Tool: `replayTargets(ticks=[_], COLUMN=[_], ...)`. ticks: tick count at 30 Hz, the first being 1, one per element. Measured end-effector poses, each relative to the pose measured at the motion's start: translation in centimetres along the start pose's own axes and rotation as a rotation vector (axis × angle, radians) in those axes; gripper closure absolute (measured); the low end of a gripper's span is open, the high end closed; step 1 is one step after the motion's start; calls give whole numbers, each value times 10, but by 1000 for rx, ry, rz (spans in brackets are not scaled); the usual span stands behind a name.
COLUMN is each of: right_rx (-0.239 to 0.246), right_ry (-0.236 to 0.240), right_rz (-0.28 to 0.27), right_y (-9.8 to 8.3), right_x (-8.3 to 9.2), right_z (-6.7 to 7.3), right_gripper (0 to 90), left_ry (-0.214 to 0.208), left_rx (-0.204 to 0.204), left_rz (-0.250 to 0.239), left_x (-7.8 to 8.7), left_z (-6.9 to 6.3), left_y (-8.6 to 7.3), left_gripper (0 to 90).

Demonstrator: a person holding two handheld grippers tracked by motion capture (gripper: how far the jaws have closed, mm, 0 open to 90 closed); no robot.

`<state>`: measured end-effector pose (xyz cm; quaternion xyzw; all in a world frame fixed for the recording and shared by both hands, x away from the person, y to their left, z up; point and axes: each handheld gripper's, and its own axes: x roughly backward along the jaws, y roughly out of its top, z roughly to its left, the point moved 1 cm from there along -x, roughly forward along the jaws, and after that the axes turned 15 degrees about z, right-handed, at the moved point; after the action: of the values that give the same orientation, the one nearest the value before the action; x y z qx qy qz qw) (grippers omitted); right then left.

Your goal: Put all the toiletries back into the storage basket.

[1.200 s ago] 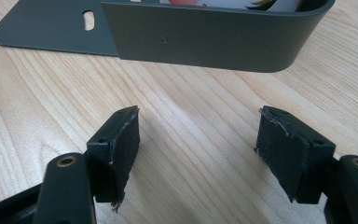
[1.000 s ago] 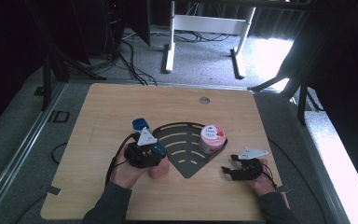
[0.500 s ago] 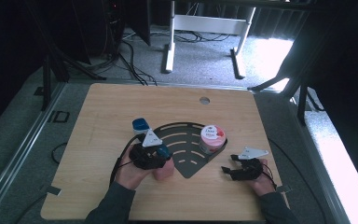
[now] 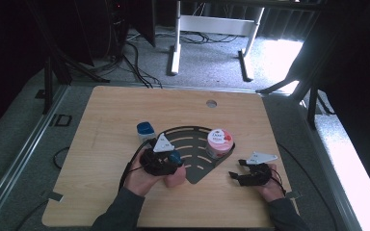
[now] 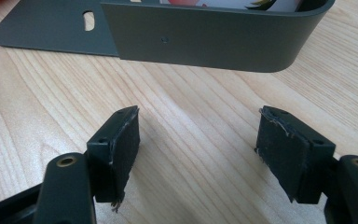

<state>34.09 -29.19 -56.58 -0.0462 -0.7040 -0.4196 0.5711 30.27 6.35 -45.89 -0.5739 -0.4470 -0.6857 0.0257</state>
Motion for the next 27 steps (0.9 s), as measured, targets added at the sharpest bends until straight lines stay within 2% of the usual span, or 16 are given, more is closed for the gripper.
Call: replayTargets(ticks=[18,27], right_rx=[3,2], right_ry=[0,0], right_rz=[0,0], right_y=[0,0], right_x=[0,0], right_z=[-1,0], right_gripper=[296,296], left_ry=[-21,-24], left_rx=[-34,-41], left_rz=[0,-16], left_x=[-6,-9], left_z=[-8,-9], left_y=[14,21], left_gripper=[527,527])
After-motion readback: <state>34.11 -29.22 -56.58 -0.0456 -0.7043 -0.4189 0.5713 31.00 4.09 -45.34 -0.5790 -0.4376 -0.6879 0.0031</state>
